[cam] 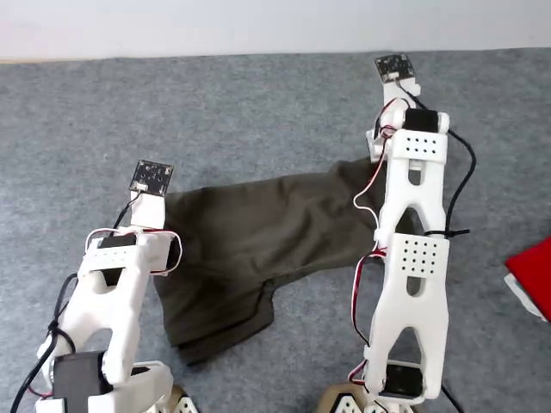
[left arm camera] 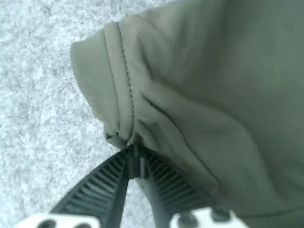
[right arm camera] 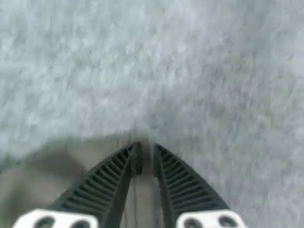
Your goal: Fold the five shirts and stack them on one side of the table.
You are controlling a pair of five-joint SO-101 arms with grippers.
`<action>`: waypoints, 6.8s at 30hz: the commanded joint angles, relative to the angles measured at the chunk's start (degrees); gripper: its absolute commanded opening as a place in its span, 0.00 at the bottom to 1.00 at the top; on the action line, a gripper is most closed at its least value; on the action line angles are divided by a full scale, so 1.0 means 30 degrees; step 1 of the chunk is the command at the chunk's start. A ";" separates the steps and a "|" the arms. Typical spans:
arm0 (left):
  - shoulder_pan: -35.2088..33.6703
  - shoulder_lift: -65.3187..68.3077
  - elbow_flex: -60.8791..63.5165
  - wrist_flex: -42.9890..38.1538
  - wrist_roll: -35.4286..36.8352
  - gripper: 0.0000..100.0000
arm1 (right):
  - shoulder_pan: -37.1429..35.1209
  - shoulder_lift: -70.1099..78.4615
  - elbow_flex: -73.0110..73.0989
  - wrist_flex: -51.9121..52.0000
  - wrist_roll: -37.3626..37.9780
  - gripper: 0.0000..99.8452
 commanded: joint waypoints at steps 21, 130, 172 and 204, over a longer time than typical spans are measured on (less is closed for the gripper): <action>0.0059 0.0059 -0.0630 0.0205 0.0000 0.00 | 0.1128 -1.2381 1.2044 0.6139 -0.0762 0.07; 0.0059 0.0059 -0.0630 0.0205 0.0029 0.00 | 0.2857 -1.1824 1.3744 0.6110 0.3985 0.01; 0.4132 -0.0117 -0.6637 1.1487 0.0000 0.00 | 0.4293 -2.2286 2.1978 0.6110 0.4308 0.04; -1.3656 -1.1311 -0.9744 1.4300 0.0879 0.00 | -1.2908 -2.8322 3.1648 0.3590 0.9670 0.18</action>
